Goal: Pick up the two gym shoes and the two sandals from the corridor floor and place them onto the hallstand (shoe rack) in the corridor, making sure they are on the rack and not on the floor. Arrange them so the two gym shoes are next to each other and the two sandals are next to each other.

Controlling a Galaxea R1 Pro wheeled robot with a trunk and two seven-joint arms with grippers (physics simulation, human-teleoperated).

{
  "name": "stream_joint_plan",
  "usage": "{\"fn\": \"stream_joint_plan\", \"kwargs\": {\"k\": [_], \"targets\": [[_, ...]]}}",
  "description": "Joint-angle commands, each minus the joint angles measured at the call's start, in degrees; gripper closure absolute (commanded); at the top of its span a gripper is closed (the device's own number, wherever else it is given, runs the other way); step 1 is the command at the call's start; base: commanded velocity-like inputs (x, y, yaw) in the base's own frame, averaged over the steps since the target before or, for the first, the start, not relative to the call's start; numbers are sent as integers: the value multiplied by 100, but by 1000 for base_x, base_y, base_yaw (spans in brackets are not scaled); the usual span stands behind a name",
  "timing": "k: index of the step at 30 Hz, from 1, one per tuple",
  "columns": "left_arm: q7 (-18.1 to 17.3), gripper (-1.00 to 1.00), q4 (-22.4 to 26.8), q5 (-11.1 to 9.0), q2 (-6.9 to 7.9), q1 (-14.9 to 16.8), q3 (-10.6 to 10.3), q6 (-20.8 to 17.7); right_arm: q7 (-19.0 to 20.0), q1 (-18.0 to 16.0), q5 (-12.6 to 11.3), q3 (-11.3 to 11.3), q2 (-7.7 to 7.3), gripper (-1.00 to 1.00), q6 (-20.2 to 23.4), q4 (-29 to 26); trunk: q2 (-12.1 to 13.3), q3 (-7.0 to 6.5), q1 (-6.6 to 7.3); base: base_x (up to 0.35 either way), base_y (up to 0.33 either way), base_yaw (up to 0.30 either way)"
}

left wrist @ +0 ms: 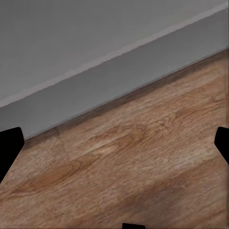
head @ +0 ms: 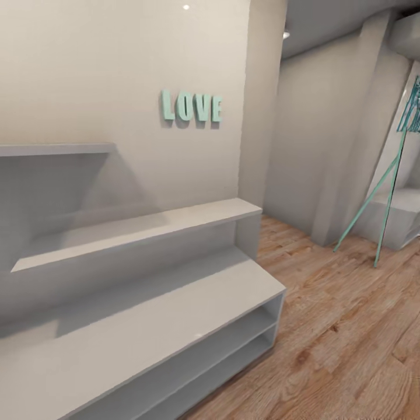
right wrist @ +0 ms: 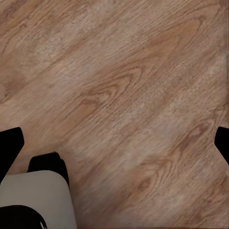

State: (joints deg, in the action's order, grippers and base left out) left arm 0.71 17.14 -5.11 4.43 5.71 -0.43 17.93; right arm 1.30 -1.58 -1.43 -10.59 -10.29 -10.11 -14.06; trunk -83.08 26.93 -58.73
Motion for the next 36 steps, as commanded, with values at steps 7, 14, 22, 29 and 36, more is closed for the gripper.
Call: {"fn": "stream_joint_plan", "kwargs": {"k": [7,14,22,29,36], "targets": [[0,-100,0,1,-2,0,-6,0,1,0,2,-58,0,-100,0,0,0,0,0,0,0,-145],[1,-100,0,1,-3,0,-5,0,1,0,2,-78,0,-100,0,0,0,0,0,0,0,-62],[1,-100,0,1,-5,0,-7,0,1,0,2,-88,0,-100,0,0,0,0,0,0,0,-24],[0,-100,0,4,-20,0,-9,0,1,0,1,-95,0,-100,0,0,0,0,0,0,0,-9],[6,-100,0,8,-48,0,-6,0,1,0,1,-99,0,-100,0,0,0,0,0,0,0,-4]]}}
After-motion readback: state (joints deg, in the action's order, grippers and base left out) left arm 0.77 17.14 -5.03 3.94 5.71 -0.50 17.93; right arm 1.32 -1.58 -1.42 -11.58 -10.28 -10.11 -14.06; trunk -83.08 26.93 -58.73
